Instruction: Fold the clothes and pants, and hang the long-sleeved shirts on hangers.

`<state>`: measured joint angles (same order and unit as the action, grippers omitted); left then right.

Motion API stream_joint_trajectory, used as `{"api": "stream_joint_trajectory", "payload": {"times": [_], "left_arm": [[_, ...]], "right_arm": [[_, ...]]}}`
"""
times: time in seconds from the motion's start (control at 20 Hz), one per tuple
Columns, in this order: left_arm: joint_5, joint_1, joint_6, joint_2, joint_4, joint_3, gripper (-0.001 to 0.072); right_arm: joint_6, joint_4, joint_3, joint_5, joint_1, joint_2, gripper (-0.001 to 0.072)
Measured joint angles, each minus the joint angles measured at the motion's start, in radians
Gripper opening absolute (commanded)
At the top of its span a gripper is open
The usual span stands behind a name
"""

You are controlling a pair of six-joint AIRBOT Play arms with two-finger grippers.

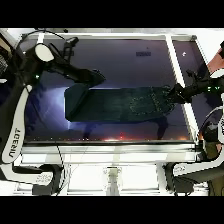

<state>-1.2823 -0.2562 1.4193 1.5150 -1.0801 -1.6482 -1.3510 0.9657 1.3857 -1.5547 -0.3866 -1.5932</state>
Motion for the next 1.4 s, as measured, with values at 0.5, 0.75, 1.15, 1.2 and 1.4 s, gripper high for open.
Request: {"api": "stream_joint_trajectory", "payload": {"times": [0.5, 0.75, 1.15, 1.2, 1.4], "left_arm": [[0.052, -0.156, 0.089, 0.079, 0.016, 0.001, 0.0027], [0.063, -0.231, 0.113, 0.121, 0.009, 0.003, 0.0027], [0.07, -0.327, 0.117, 0.139, -0.03, 0.078, 0.0363], [0.07, -0.332, 0.11, 0.14, -0.027, 0.09, 0.0463], [0.096, -0.315, 0.069, 0.13, 0.029, 0.111, 0.0475]], "right_arm": [[0.003, 0.0, 0.0, -0.019, 0.0, 0.0, 0.04], [0.003, 0.0, 0.0, -0.032, 0.0, 0.0, 0.04], [0.003, -0.003, 0.0, -0.034, 0.003, 0.0, 0.0221], [0.005, -0.011, 0.0, -0.033, 0.013, 0.003, 0.0079], [0.069, -0.055, 0.0, 0.046, 0.151, 0.024, 0.0068]]}}
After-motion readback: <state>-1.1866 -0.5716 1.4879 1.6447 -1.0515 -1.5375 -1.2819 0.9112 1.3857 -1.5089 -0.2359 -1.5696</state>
